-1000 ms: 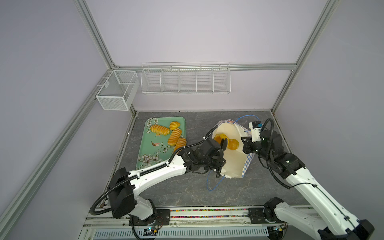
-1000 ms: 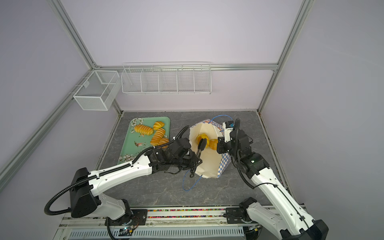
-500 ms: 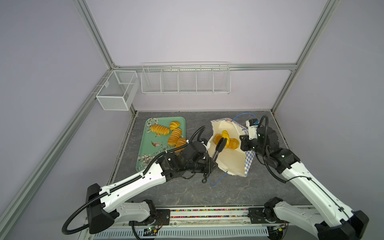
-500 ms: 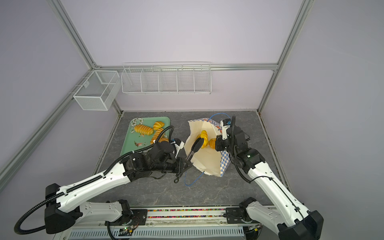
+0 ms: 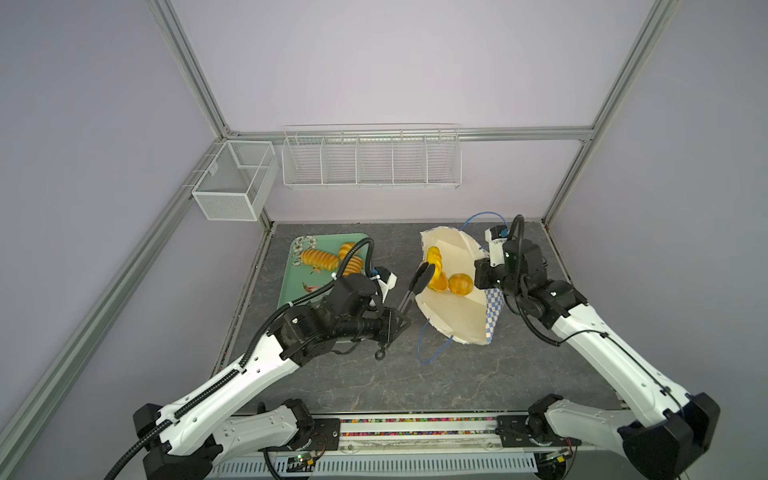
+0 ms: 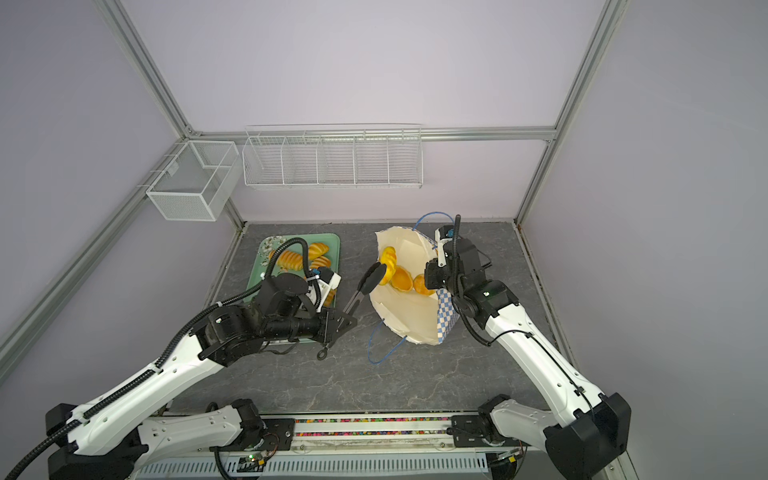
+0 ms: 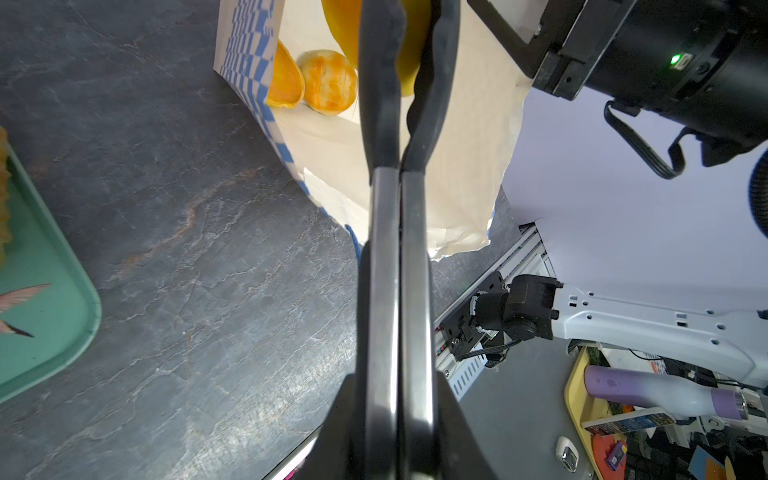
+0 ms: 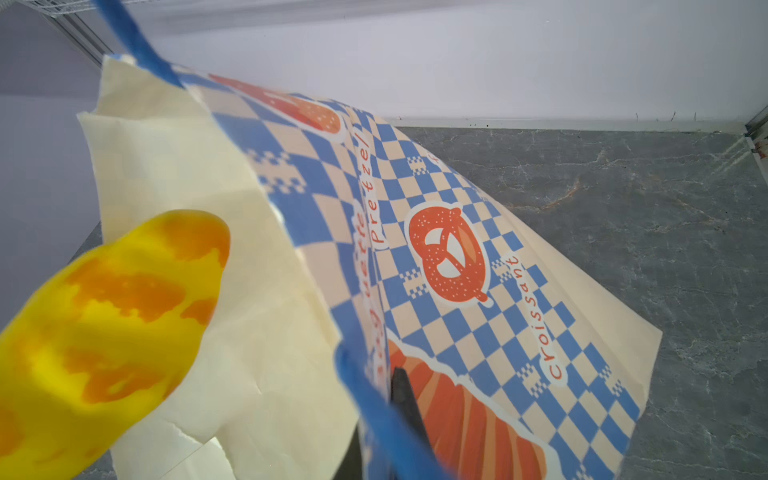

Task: Take the fake bread out of the paper bag
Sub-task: 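Lift the pinched bread out of the bag toward the green tray with the left gripper, then lower the bread onto the tray beside the other breads with the left gripper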

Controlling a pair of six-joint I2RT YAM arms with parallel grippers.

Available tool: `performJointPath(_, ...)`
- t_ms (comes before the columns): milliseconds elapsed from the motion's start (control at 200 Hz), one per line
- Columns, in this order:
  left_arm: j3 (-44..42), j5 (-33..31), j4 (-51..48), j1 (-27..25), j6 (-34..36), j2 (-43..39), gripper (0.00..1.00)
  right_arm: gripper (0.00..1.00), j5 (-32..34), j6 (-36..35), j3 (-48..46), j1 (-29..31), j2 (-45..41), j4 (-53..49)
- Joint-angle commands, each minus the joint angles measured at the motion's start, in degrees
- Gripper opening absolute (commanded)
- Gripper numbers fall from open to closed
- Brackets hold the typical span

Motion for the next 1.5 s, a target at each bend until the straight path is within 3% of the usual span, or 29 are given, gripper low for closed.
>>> performJointPath(0, 3.53, 3.27, -1.74, 3.6, 3.2, -3.82, 0.0, 0.07, 1.24, -0.98, 2.62, 0.45, 1.68, 0.1)
performJointPath(230, 2.58, 8.69, -3.07, 12.27, 3.04, -8.31, 0.0, 0.07, 1.82, -1.48, 6.02, 0.59, 4.95, 0.14)
performJointPath(310, 0.79, 12.24, -3.35, 18.33, 2.41, -10.02, 0.0, 0.07, 2.4, -1.96, 6.73, 0.56, 5.34, 0.08)
performJointPath(530, -11.73, 29.87, 4.22, 39.29, 0.39, -10.59, 0.0, 0.07, 3.51, -3.06, 7.4, 0.56, 5.3, -0.12)
performJointPath(795, -25.3, 38.82, 20.65, 55.07, -2.37, -2.67, 0.0, 0.07, 3.81, -3.8, 6.46, 0.59, 3.86, -1.09)
performJointPath(940, -24.47, 42.73, 19.32, 59.82, 2.0, 5.14, 0.0, 0.07, 3.86, -4.55, 5.89, 0.6, 2.97, -1.89)
performJointPath(1305, -22.86, 45.19, 20.21, 67.1, 5.49, 12.24, 0.0, 0.07, 4.03, -6.15, 4.91, 0.43, 1.1, -2.29)
performJointPath(1495, -24.01, 45.56, 20.95, 73.42, 6.68, 17.64, 0.0, 0.07, 2.9, -5.8, 4.5, 0.49, 1.1, -1.98)
